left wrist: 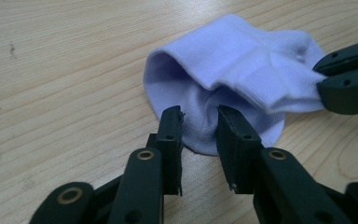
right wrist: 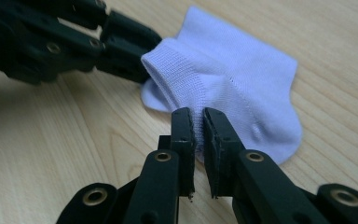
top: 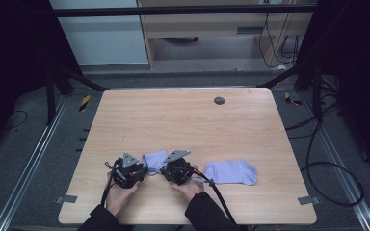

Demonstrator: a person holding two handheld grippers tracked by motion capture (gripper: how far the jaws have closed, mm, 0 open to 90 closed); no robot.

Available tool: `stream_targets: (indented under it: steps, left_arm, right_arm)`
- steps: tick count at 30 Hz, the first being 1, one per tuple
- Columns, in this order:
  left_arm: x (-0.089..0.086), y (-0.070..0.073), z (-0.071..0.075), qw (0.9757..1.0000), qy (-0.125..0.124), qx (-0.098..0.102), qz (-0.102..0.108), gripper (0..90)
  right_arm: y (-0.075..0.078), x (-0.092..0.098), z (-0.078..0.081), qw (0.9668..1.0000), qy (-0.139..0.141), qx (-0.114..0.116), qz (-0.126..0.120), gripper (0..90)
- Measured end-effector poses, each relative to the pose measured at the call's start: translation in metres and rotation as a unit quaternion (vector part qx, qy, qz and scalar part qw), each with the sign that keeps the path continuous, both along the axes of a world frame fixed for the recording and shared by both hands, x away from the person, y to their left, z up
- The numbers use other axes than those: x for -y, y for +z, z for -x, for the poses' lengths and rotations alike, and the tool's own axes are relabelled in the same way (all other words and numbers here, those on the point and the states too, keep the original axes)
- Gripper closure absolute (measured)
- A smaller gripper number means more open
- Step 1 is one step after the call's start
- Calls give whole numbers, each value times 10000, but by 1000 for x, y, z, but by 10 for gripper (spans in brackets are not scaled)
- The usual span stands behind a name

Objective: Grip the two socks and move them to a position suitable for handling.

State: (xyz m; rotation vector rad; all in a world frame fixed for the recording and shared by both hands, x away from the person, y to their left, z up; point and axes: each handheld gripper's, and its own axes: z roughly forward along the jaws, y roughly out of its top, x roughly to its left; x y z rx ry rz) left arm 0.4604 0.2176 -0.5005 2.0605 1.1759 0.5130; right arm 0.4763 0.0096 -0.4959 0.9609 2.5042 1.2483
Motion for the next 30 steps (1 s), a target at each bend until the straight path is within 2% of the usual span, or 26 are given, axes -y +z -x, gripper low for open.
stream_targets:
  steps: [1, 4, 6, 8, 12, 14, 20, 24, 30]
  left_arm:
    - [0, 0, 0, 10000, -10, -5, 21, 746]
    - [0, 0, -1, 9999, -53, -71, 117, 835]
    - [0, 1, -1, 9999, -87, -82, 99, 854]
    - [0, 1, -1, 9999, -109, -90, 90, 870]
    - [1, 2, 1, 9996, -220, -144, 70, 875]
    - [3, 4, 2, 9993, -324, -165, 51, 877]
    - [8, 8, 11, 9979, -622, -186, -55, 878]
    - [4, 10, 19, 9967, -778, -241, -67, 878]
    - [-3, 11, 21, 9961, -824, -290, -157, 877]
  right_arm:
    - [1, 1, 0, 10000, -5, 23, -56, 830]
    - [6, 2, 1, 9998, -70, 70, -169, 830]
    - [10, 3, 1, 9996, -97, 87, -267, 830]
    - [15, 4, 0, 9990, -157, 127, -408, 830]
    - [20, 4, -1, 9983, -212, 181, -505, 830]
    - [24, 3, -5, 9972, -358, 226, -611, 830]
    - [27, -2, -19, 9952, -663, 337, -637, 829]
    - [21, -9, -35, 9931, -964, 458, -493, 827]
    - [12, -11, -45, 9911, -1183, 524, -311, 822]
